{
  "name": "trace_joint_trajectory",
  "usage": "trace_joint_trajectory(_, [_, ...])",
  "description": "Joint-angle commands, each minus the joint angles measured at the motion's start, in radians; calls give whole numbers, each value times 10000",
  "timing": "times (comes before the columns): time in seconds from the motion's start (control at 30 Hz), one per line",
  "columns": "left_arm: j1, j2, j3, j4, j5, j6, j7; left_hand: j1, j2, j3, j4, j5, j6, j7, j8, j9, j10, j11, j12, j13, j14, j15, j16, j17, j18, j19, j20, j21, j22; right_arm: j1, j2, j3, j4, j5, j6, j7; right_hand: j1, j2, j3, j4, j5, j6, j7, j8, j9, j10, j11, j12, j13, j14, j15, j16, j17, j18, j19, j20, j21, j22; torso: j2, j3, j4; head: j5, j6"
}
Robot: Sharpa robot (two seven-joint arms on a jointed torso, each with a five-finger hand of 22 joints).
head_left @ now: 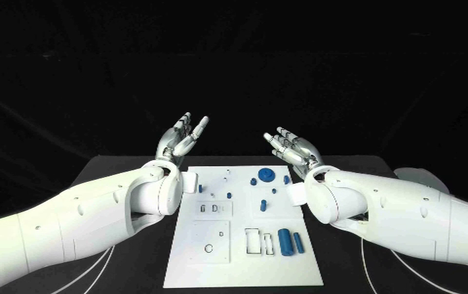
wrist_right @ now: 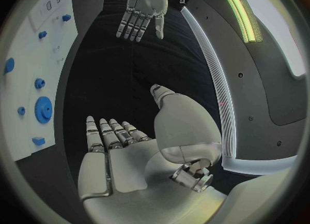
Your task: Assemble the parts on the task board
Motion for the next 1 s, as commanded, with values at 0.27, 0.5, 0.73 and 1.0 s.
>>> trace_joint_trajectory(0.27, [38,-591,0,414,-181,1190,431,1083,7,66,85,24,1060,1261,346,242,879,600,147,169,1000,554,345,306,239,584,208,328,157,475,-328,-190,-154,-3076,888,-348,2546,-59,-77,-726,-445,2484,1602,904,700,3392,81,445,275,3283,45,769,536,118,1826,89,669,255,255,-5,62,-85,-93])
trace_joint_trajectory(0.5, [57,-860,1,687,-158,1185,574,1834,-102,152,40,15,3093,1606,1077,709,3244,1059,550,383,4005,646,1527,979,81,3641,176,1623,733,645,-372,-182,-292,-3990,660,-311,2974,-153,204,-1129,-784,4129,1409,1426,1056,5874,-48,557,392,5238,-89,1076,743,209,3161,92,1021,303,419,10,59,-124,-78])
trace_joint_trajectory(0.73, [82,-1164,3,1036,-152,1085,649,2432,-230,348,-89,13,5112,1597,1829,1174,6761,972,1066,617,6682,368,2385,1442,604,5773,145,2375,876,812,-453,-170,-412,-4592,492,-373,3058,-242,431,-1299,-714,5035,1474,1637,1188,7324,-79,563,454,6725,-125,1293,878,293,4266,77,1254,343,607,-3,72,-198,-52])
trace_joint_trajectory(1.0, [123,-1623,12,1527,-150,1259,534,2782,-406,624,-326,10,6918,1413,2484,1551,8438,672,1262,642,8063,-16,2782,1677,1114,6966,121,2708,814,1168,-575,-149,-665,-6814,831,-1129,3217,-810,1201,-1624,-503,7305,1189,2176,1443,8984,-506,715,464,8518,-631,1770,1041,621,6791,-105,2020,546,862,-30,104,-271,-62])
